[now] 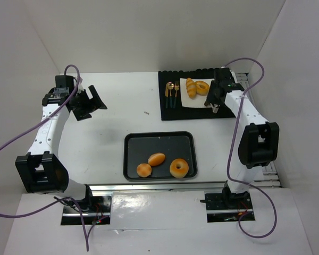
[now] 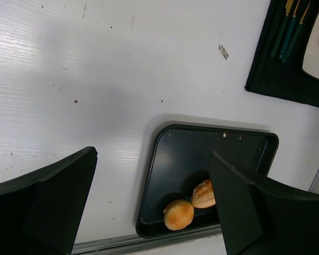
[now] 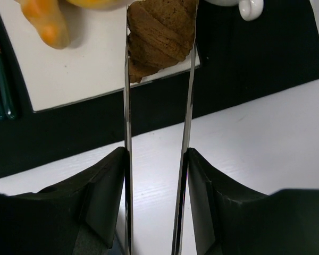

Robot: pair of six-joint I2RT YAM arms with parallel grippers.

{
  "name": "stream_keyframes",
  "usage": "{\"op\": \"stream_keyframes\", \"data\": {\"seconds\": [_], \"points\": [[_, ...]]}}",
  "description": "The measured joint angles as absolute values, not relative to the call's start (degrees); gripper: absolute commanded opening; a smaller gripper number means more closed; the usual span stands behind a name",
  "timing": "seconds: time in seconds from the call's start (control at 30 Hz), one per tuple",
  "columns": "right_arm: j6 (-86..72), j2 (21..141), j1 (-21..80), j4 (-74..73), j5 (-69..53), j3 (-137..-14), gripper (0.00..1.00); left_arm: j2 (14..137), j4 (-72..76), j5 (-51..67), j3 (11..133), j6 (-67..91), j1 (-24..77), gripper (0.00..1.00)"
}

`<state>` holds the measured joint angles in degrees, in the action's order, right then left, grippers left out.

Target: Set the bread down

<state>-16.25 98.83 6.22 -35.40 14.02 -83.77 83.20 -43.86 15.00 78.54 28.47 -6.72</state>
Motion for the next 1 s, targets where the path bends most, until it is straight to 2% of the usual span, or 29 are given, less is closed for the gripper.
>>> {"op": "stream_keyframes", "data": {"seconds": [0.13, 0.37, 0.57, 0.8, 1.0], "points": [[-16.05, 99.90, 5.96, -33.34, 12.88, -84.44, 0.55, 83.31, -43.79, 14.83, 78.54, 28.47, -6.72, 0.99], [-15.79, 100.68, 5.96, -32.47, 11.77, -84.82, 0.71, 83.55, -43.70, 14.83, 78.54, 28.47, -6.72, 0.99], [-15.75, 100.14, 5.96, -32.56, 11.62, -84.84, 0.71, 83.55, -43.70, 14.87, 78.54, 28.51, -6.72, 0.99], [-15.29, 94.67, 6.79, -33.95, 12.71, -85.67, 0.66, 83.55, -43.68, 14.87, 78.54, 28.51, -6.72, 0.99], [-12.58, 90.52, 13.30, -33.95, 12.82, -87.31, 0.65, 83.55, -43.68, 14.90, 78.54, 28.51, -6.72, 0.99]]}}
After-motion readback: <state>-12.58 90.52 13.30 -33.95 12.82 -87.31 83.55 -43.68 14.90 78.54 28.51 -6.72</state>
